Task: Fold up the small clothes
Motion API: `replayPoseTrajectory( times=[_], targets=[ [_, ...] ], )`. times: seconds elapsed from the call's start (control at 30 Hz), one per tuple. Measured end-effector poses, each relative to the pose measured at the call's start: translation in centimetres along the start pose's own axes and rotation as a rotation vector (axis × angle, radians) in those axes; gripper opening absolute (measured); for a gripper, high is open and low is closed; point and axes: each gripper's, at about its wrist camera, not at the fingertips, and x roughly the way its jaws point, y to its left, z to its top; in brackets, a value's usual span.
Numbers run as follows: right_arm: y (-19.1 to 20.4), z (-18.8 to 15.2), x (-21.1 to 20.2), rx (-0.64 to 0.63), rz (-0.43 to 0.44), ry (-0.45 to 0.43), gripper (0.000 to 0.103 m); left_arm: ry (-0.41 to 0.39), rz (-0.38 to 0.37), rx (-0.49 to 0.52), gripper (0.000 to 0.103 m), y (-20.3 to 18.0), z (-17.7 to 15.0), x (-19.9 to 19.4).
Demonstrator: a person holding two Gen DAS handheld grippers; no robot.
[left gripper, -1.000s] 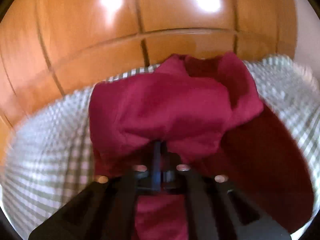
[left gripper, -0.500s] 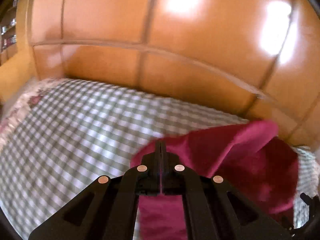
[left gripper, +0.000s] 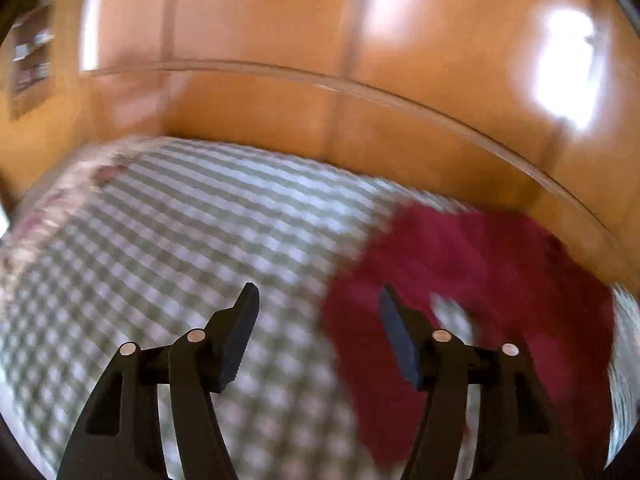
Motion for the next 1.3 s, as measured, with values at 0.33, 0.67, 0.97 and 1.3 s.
replayPoseTrajectory(
  times=[0.33,0.67,0.97,1.3],
  targets=[
    [6.8,-2.2,-3.1,-0.203,0.275,-0.043,0.092,0.132,-0.191,0.028,0.070,-5.3,-9.3,-2.7],
    [23.9,-9.1,-0.8,-0.721,0.557,0.155,0.058,0.252,-0.319,0.026,0.082,-7.4,-15.0,-4.1],
    [8.5,-2.2,-1.4,-0.276,0.261,0.021,0.007,0.269,-0.375,0.052,0.082,-8.7,-15.1,-3.4],
    [-14.9,0.2,0.0,0.271,-0.178,-0.019,0.087,0.345,-0.473,0.058,0.082,-10.8,-16.3,-3.0]
  ],
)
